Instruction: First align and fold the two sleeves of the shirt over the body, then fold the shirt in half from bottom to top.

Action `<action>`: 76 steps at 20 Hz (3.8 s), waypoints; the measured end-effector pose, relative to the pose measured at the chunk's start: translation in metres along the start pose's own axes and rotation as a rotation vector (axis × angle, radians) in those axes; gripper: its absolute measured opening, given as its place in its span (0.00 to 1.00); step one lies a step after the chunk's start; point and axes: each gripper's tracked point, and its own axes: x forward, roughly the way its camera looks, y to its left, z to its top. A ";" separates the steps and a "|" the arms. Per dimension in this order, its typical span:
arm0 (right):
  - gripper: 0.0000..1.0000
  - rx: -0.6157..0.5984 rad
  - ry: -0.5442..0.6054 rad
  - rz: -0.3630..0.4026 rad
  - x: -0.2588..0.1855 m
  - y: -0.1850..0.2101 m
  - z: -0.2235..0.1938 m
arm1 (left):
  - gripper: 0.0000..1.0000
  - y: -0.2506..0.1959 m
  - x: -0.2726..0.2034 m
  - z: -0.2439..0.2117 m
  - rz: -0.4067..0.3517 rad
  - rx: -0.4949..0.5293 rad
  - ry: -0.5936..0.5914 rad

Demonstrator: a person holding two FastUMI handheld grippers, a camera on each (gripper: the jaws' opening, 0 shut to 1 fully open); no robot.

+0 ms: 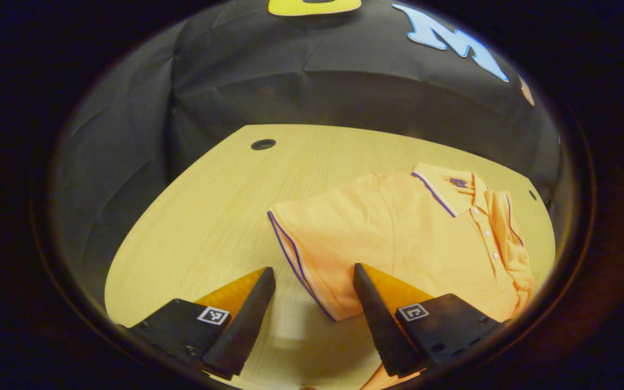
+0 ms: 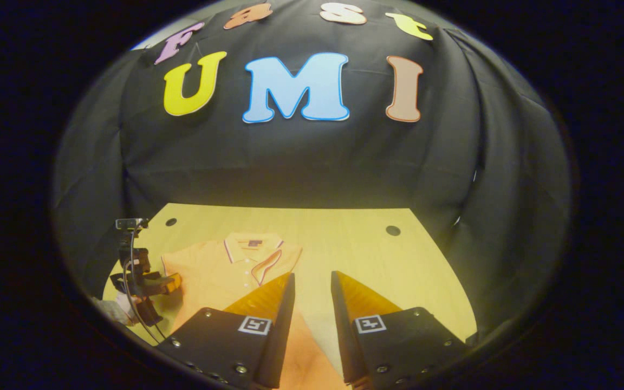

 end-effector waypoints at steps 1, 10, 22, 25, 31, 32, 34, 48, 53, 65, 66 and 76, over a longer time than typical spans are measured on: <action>0.41 0.000 0.005 -0.005 -0.001 -0.002 -0.002 | 0.98 0.000 0.000 0.001 -0.002 0.001 -0.010; 0.42 0.007 0.030 -0.007 -0.003 -0.007 -0.013 | 0.10 -0.018 0.006 0.004 -0.015 0.018 -0.040; 0.41 0.053 0.039 -0.041 -0.011 -0.033 -0.025 | 0.06 -0.074 -0.020 0.057 -0.052 0.217 -0.146; 0.42 0.071 0.045 -0.044 -0.013 -0.037 -0.029 | 0.07 -0.122 -0.034 0.073 -0.128 0.300 -0.199; 0.41 0.085 0.049 -0.067 -0.021 -0.049 -0.037 | 0.06 -0.223 -0.049 0.062 -0.285 0.451 -0.228; 0.41 0.090 0.047 -0.073 -0.027 -0.055 -0.039 | 0.06 -0.236 -0.051 0.057 -0.302 0.470 -0.224; 0.41 0.097 0.049 -0.087 -0.032 -0.063 -0.041 | 0.06 -0.254 -0.049 0.046 -0.326 0.500 -0.210; 0.42 0.100 0.079 -0.043 -0.030 -0.077 -0.067 | 0.49 -0.249 -0.070 0.031 -0.356 0.371 -0.145; 0.42 0.070 0.094 0.029 -0.022 -0.062 -0.079 | 0.52 -0.195 -0.113 0.043 -0.315 0.297 -0.186; 0.42 -0.022 0.253 0.191 -0.012 -0.019 -0.155 | 0.72 -0.083 -0.203 -0.048 -0.242 0.257 -0.097; 0.42 -0.024 0.270 0.202 -0.012 -0.015 -0.163 | 0.72 -0.082 -0.207 -0.058 -0.249 0.256 -0.082; 0.76 -0.045 0.489 0.252 -0.027 -0.003 -0.234 | 1.00 -0.070 -0.243 -0.147 -0.277 0.298 0.064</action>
